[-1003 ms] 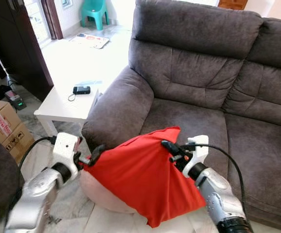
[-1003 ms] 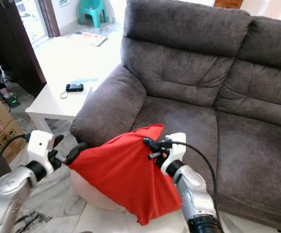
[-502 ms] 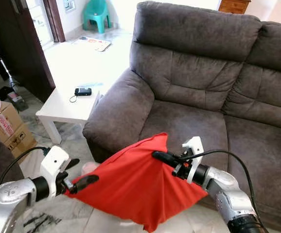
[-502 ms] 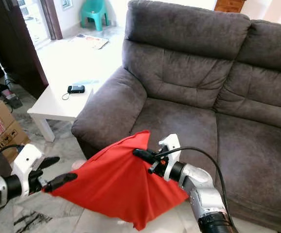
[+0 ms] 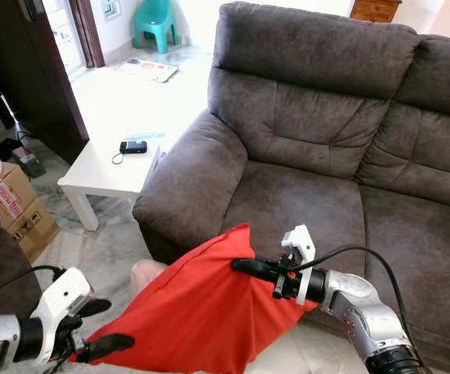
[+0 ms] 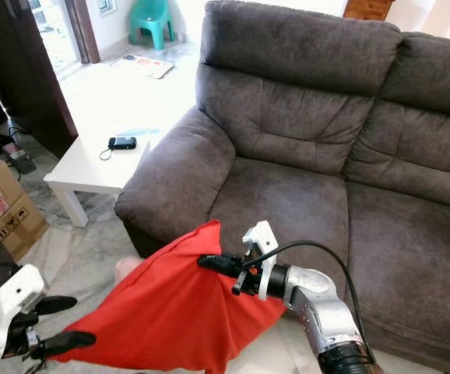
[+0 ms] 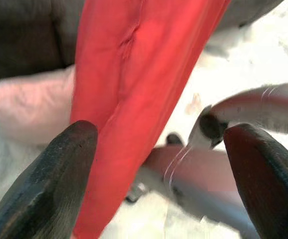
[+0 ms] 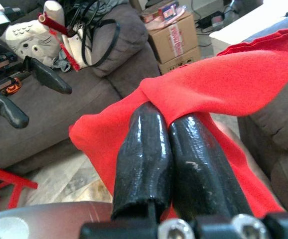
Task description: Move the pillow to the sofa from floor
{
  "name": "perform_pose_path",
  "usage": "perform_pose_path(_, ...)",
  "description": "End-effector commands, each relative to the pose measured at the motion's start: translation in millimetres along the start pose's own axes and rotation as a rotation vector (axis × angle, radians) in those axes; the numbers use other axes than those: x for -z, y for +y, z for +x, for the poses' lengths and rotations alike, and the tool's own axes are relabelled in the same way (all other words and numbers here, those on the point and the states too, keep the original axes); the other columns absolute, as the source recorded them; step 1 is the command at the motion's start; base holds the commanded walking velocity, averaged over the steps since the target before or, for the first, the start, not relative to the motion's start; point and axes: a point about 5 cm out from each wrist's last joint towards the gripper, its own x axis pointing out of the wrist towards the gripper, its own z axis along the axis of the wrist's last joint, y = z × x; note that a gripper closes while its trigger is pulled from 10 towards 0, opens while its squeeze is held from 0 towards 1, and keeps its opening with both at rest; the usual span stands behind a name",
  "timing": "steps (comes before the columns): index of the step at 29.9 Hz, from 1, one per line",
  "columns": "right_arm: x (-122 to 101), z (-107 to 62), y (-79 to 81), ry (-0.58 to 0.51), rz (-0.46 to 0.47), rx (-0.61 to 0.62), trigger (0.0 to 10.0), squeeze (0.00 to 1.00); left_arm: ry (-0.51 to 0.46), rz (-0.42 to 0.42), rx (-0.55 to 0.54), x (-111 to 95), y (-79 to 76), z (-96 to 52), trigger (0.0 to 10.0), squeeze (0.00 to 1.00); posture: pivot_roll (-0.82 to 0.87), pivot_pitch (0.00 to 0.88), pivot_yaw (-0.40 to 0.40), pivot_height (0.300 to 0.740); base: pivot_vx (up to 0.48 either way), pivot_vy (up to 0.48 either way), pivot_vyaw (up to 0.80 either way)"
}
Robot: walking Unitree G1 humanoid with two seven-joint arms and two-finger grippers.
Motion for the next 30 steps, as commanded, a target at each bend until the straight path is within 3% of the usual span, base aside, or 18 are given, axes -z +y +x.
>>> perform_pose_path(1, -28, 2.8, 7.2, -0.097, -0.084, -0.081, 10.0, 0.0, 0.022, 0.043, -0.004, -1, -2.3, 1.5, 10.0, 0.0, 0.24, 0.0, -0.078, 0.74, 0.0, 0.0, 0.0)
perform_pose_path(6, -30, 1.5, 14.9, -0.093, -0.08, -0.152, 10.0, 0.0, 0.099, 0.116, -0.038, 10, -0.1, 5.4, 10.0, 0.0, 0.24, 0.0, -0.081, 0.74, 0.0, 0.0, 0.0)
perform_pose_path(8, -30, 0.8, 15.8, -0.09, -0.081, -0.161, 10.0, 0.0, 0.13, 0.18, -0.106, 15, 6.6, 8.9, 10.0, 0.0, 0.24, 0.0, -0.083, 0.74, 0.0, 0.0, 0.0)
perform_pose_path(14, -34, 1.2, 19.1, -0.101, -0.079, -0.189, 10.0, 0.0, 0.083, 0.237, -0.224, 22, 16.5, 21.7, 10.0, 0.0, 0.24, 0.0, -0.084, 0.74, 0.0, 0.0, 0.0)
perform_pose_path(19, -35, 0.5, 20.2, -0.101, -0.08, -0.196, 10.0, 0.0, -0.004, 0.175, -0.285, 27, 22.9, 31.0, 10.0, 0.0, 0.23, 0.0, -0.086, 0.74, 0.0, 0.0, 0.0)
perform_pose_path(21, -35, 0.2, 20.5, -0.099, -0.077, -0.197, 10.0, 0.0, -0.033, 0.127, -0.252, 30, 19.9, 33.9, 10.0, 0.0, 0.23, 0.0, -0.087, 0.74, 0.0, 0.0, 0.0)
perform_pose_path(25, -34, -0.7, 20.2, -0.096, -0.073, -0.195, 10.0, 0.0, -0.076, 0.12, -0.206, 24, 12.3, 35.1, 10.0, 0.0, 0.23, 0.0, -0.089, 0.74, 0.0, 0.0, 0.0)
perform_pose_path(27, -32, -0.5, 19.2, -0.09, -0.068, -0.19, 10.0, 0.0, -0.176, 0.045, -0.126, 9, 2.4, 29.7, 10.0, 0.0, 0.23, 0.0, -0.093, 0.74, 0.0, 0.0, 0.0)
perform_pose_path(30, -31, -0.1, 19.0, -0.086, -0.063, -0.189, 10.0, 0.0, -0.174, 0.054, -0.066, 5, -3.6, 24.9, 10.0, 0.0, 0.24, 0.0, -0.095, 0.74, 0.0, 0.0, 0.0)
